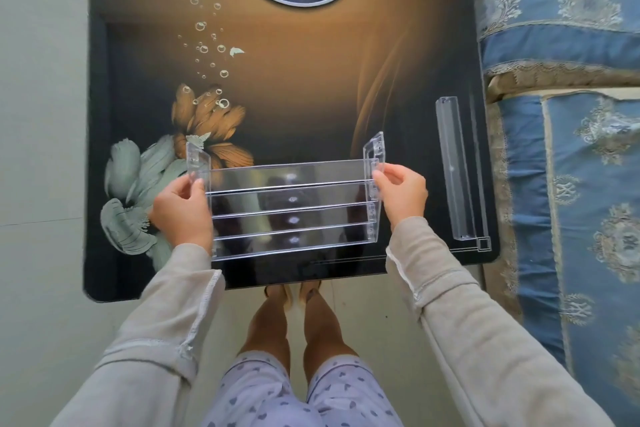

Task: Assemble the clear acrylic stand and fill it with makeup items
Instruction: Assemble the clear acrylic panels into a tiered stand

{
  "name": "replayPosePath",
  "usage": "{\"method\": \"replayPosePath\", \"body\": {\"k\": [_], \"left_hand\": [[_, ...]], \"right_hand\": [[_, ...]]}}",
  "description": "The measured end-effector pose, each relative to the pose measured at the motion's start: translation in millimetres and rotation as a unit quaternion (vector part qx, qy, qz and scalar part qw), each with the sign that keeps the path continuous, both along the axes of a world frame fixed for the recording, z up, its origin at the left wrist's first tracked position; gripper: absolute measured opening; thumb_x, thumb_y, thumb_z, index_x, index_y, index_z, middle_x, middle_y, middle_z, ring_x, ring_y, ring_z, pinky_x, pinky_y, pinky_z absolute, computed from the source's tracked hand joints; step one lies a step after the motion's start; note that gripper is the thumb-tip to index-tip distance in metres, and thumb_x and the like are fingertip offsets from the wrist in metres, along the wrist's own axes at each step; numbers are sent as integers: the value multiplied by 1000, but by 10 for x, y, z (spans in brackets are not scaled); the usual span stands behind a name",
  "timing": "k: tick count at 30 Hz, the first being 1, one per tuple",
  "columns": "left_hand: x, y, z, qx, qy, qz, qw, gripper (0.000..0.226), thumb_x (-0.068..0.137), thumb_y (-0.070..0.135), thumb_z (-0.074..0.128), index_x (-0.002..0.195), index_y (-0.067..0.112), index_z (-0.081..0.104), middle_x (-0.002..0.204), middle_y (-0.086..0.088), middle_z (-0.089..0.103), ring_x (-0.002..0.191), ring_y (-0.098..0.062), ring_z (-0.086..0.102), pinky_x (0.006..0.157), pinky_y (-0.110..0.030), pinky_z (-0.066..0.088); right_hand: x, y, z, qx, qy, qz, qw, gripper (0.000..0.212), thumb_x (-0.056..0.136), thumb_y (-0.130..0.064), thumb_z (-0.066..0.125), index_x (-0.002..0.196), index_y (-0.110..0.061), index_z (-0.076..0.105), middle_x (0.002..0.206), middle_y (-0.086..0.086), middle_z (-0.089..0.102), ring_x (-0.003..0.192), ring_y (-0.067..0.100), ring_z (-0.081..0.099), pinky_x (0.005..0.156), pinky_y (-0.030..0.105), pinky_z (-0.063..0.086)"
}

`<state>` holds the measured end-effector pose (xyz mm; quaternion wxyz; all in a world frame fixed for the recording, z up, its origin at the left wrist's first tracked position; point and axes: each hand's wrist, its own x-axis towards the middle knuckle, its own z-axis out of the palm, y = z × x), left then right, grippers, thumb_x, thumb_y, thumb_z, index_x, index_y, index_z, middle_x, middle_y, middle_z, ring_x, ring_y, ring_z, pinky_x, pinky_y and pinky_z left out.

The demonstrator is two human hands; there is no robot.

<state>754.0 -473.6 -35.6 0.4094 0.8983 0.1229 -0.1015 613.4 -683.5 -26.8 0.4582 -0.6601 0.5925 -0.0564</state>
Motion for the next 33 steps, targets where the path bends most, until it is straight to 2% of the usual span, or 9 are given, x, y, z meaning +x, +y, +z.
{"method": "replayPosePath", "body": {"k": [3, 7, 11, 16, 19, 22, 25, 30, 33], "left_hand": [[-14, 9, -6, 12, -6, -18, 1000, 26, 87, 10, 56, 108, -1, 67, 100, -22, 71, 81, -20, 56, 85, -29, 46], [-18, 30, -14, 0, 6, -13, 1000, 30, 87, 10, 57, 114, 0, 64, 108, -19, 69, 88, -20, 61, 85, -24, 44], [-12, 28, -19, -1, 11, -11, 1000, 30, 86, 9, 59, 114, -1, 63, 109, -19, 69, 87, -16, 58, 84, -25, 46], [-94, 44, 11, 32, 23, -41, 998, 30, 87, 11, 59, 114, 1, 64, 108, -19, 70, 93, -26, 63, 97, -36, 48], [-114, 59, 68, 39, 36, -50, 997, 29, 87, 12, 59, 115, 3, 64, 110, -15, 70, 101, -27, 63, 99, -42, 48], [-84, 80, 123, 31, 50, -62, 996, 28, 87, 11, 58, 113, 4, 65, 108, -14, 71, 92, -19, 61, 95, -37, 50], [-37, 98, 150, 33, 71, -90, 993, 28, 87, 9, 58, 113, 4, 65, 106, -14, 71, 97, -25, 64, 92, -32, 51], [23, 107, 201, 45, 91, -124, 987, 30, 88, 7, 54, 116, 5, 62, 114, -15, 65, 95, -20, 61, 83, -24, 42], [54, 77, 263, 13, 92, -128, 987, 34, 89, 8, 51, 123, 8, 56, 123, -14, 59, 96, -16, 56, 91, -28, 46]], "right_hand": [[-223, -148, -16, 32, -42, -34, 998, 23, 88, -19, 58, 107, -9, 66, 99, 3, 67, 99, 19, 63, 91, 34, 52], [-480, -639, -40, -112, 49, -115, 986, 25, 86, -15, 57, 108, -5, 64, 110, 16, 66, 100, 26, 60, 89, 27, 43], [-583, -995, -133, -139, 199, -41, 969, 56, 84, -25, 63, 132, -6, 43, 137, 15, 45, 127, 29, 41, 105, 40, 34], [-576, -1063, -277, -110, 268, 56, 956, 67, 83, -29, 65, 136, -1, 35, 140, 21, 41, 131, 36, 36, 107, 48, 32], [-537, -1028, -362, -98, 242, 34, 965, 54, 86, -24, 61, 131, -1, 42, 135, 21, 46, 127, 37, 41, 106, 48, 36], [-464, -1008, -337, -68, 204, -10, 977, 45, 86, -18, 61, 126, 2, 49, 130, 22, 52, 123, 37, 47, 106, 41, 35], [-371, -983, -161, -70, 171, -16, 983, 42, 87, -16, 60, 124, 2, 51, 126, 23, 56, 120, 36, 49, 105, 40, 35], [-66, -804, 353, -159, 51, 110, 980, 41, 86, -11, 61, 125, -3, 53, 120, 25, 55, 108, 34, 57, 97, 38, 44], [147, -581, 629, -208, -7, 226, 952, 43, 83, -5, 63, 125, -4, 53, 114, 24, 54, 103, 32, 58, 91, 35, 46]]}}
